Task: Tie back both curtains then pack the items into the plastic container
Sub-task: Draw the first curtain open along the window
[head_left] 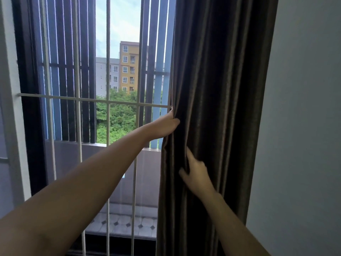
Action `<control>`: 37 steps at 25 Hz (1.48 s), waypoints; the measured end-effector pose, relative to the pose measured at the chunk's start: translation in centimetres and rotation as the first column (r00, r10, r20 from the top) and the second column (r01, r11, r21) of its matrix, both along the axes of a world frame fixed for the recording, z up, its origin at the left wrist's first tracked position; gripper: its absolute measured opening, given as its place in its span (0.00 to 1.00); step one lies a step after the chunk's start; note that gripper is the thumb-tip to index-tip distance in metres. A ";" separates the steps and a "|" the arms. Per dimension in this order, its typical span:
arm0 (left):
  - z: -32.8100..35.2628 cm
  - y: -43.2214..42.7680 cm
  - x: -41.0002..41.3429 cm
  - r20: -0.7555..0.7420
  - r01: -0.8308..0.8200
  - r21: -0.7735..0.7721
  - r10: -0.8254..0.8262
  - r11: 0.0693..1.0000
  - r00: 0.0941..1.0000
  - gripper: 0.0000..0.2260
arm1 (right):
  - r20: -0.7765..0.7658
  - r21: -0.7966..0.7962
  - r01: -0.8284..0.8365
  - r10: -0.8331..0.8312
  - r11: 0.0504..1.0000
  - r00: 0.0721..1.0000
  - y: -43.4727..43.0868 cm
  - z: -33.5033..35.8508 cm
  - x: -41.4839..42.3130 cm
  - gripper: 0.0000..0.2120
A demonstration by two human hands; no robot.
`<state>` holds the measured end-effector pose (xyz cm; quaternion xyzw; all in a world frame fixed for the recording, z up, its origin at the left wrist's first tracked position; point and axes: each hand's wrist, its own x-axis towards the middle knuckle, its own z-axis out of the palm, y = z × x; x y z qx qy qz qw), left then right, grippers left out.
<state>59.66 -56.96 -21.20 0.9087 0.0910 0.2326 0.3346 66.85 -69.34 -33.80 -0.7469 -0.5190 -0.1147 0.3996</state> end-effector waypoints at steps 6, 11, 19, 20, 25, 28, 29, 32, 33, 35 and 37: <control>0.1 -1.6 1.3 -0.013 0.036 -0.113 -0.038 0.993 0.999 0.22 | -0.034 -0.046 -0.123 0.121 0.991 0.992 0.3 -1.1 0.8 0.37; -0.4 -2.2 2.4 -0.017 0.064 0.035 -0.063 0.997 0.998 0.29 | 0.003 -0.169 -0.123 0.125 0.978 0.992 0.0 -1.3 -0.1 0.32; -0.8 -0.3 1.8 0.008 0.011 0.121 -0.012 0.993 1.000 0.26 | -0.001 0.592 0.253 -0.314 0.765 0.949 -2.8 6.5 2.6 0.31; -0.9 -0.4 1.8 0.012 0.007 0.113 -0.009 0.994 1.000 0.26 | -0.058 0.533 0.254 -0.265 0.807 0.963 -2.6 7.5 3.0 0.35; -1.0 -0.9 2.1 0.019 -0.011 0.055 0.010 0.998 1.000 0.27 | -0.067 0.099 0.170 -0.164 0.980 0.984 -1.9 5.7 4.4 0.35; -1.2 -1.2 2.3 0.020 -0.011 0.014 0.011 1.000 1.000 0.32 | -0.022 -0.081 0.052 -0.054 0.995 0.998 -1.7 0.9 3.1 0.37; -1.3 -1.4 2.4 0.017 -0.010 0.000 0.010 1.000 1.000 0.32 | -0.031 -0.088 0.004 -0.007 0.996 1.000 -1.7 -0.2 2.6 0.37; -1.2 -2.6 2.8 0.022 -0.005 -0.057 0.006 0.998 1.000 0.30 | -0.055 -0.067 -0.028 0.025 0.997 0.998 -1.4 -1.2 2.4 0.37; -1.3 -2.8 3.2 0.021 0.020 -0.082 -0.018 0.996 1.000 0.28 | -0.048 -0.070 -0.015 0.012 0.997 0.999 -1.2 -1.1 2.5 0.37; -1.3 -3.3 3.7 0.017 0.048 -0.098 -0.047 0.994 0.999 0.28 | -0.040 -0.124 0.005 -0.010 0.992 0.999 -1.2 -1.0 2.3 0.34; -1.5 -3.5 4.2 0.048 0.045 -0.022 -0.044 0.999 0.998 0.32 | -0.067 -0.184 -0.021 0.009 0.983 0.998 -1.5 -1.0 1.8 0.30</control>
